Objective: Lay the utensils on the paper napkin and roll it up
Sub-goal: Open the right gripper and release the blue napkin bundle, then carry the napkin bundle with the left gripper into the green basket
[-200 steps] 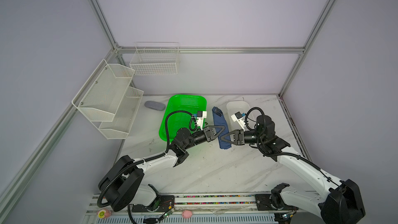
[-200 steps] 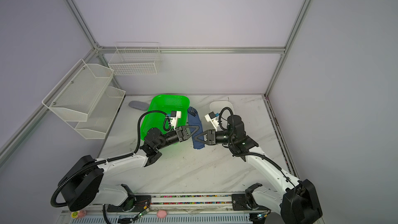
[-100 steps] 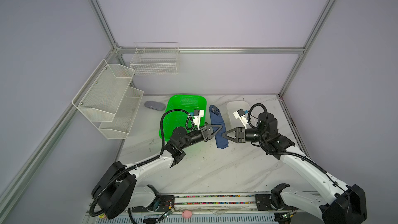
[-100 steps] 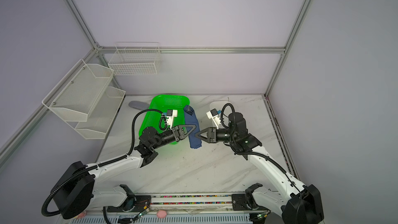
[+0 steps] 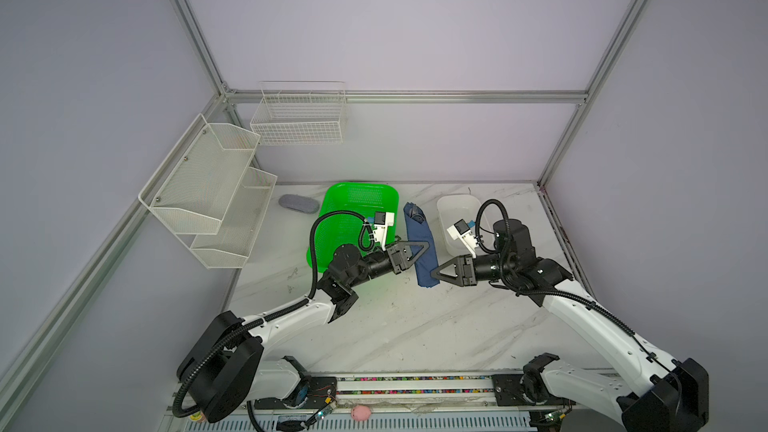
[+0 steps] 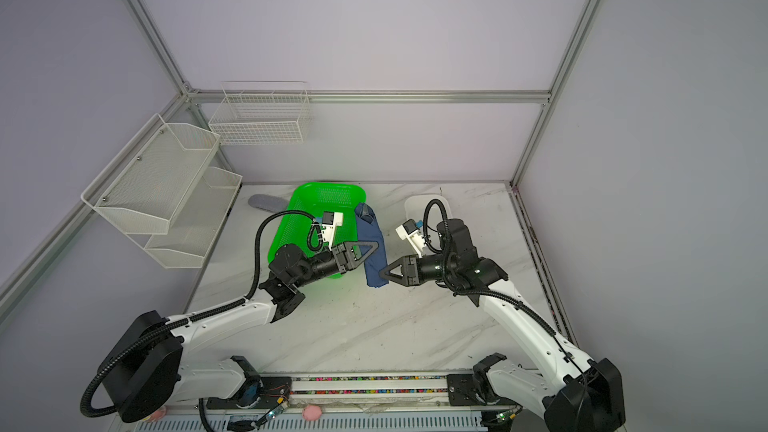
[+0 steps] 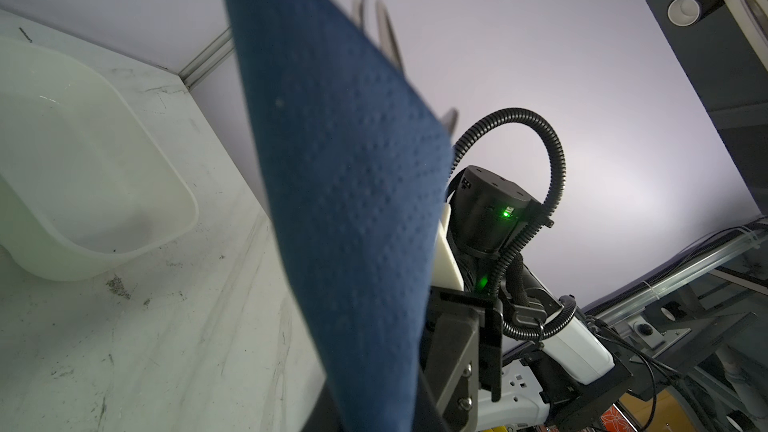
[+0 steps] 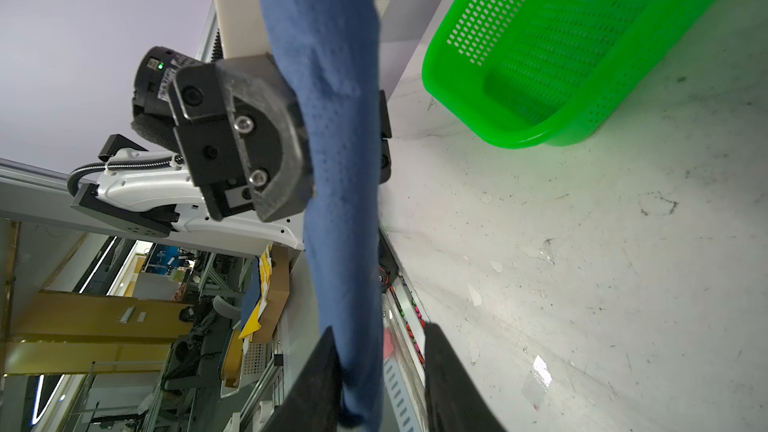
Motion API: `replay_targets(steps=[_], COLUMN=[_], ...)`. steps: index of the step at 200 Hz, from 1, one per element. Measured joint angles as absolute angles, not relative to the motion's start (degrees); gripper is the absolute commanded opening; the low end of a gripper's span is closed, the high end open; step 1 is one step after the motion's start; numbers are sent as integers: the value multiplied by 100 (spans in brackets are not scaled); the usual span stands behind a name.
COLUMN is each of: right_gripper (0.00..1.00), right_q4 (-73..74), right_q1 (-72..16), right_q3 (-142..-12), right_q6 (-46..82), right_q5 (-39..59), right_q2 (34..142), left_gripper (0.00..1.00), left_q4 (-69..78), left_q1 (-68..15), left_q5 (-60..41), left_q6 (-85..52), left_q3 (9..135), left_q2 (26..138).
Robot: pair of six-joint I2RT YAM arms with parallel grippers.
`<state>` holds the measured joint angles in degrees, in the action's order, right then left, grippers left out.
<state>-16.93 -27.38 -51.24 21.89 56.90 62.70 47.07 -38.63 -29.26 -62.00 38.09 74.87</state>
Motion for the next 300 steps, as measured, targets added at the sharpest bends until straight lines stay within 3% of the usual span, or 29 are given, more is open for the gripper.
replay_targets(steps=[67,126,204,300], right_gripper=[46,47,46,45], right_q4=[-1957,-1179,449,932], right_q1=[-2738,-2738,-2738,-2860], right_q3=[-5527,-5266,-4803,-4797], right_q6=[2010,2296,3249,3658], right_q5=[5068,4042,3712,3699], right_q2=[6173,5732,6434,6895], left_gripper=[13,13,13,9], left_q4=[4473,4160,1881,-30], left_q1=[-3625,-2729,-1271,-751], left_q5=[-3041,-3852,-4746,-4772], left_q6=[-6086,-5931,-4589,-3085], left_q3=[3809,3809,4185,5647], left_q2=[7481,7467,7531,9255])
